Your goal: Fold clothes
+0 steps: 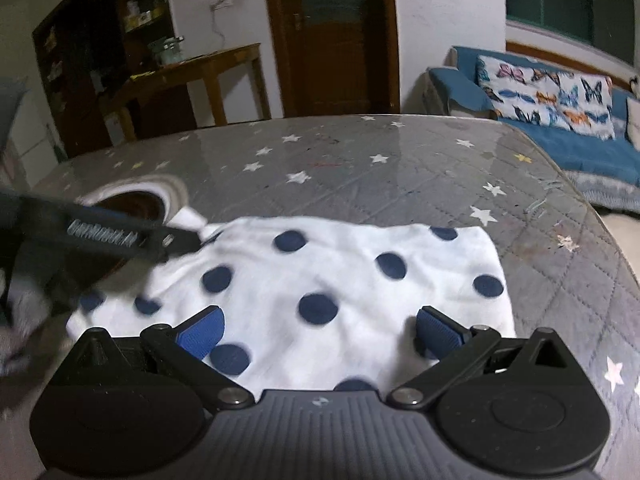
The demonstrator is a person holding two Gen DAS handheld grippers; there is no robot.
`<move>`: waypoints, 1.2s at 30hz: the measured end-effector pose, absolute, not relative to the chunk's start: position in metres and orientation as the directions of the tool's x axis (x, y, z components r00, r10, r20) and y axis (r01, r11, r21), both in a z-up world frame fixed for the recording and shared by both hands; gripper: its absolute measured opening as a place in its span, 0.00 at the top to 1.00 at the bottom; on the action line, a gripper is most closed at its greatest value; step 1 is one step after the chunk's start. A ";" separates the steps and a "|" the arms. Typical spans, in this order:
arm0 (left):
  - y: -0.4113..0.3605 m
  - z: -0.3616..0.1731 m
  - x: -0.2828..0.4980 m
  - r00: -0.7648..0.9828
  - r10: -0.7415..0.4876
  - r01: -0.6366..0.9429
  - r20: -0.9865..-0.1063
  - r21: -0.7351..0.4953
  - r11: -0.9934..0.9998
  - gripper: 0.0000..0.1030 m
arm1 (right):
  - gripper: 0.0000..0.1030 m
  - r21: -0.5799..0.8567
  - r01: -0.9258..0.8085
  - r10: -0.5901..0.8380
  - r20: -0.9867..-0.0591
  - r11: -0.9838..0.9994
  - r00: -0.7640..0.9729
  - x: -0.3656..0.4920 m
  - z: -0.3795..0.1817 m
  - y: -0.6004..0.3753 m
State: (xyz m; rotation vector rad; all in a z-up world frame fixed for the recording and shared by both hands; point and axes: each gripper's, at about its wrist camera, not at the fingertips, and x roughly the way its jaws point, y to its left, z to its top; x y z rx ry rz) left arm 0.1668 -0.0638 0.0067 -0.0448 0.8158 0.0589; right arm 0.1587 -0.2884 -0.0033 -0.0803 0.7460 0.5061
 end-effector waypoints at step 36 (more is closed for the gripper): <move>-0.063 0.005 0.163 0.683 0.040 -0.086 -0.730 -0.025 0.996 0.00 | 0.00 0.082 -0.442 0.395 -0.612 0.893 0.685 0.088 0.004 -0.343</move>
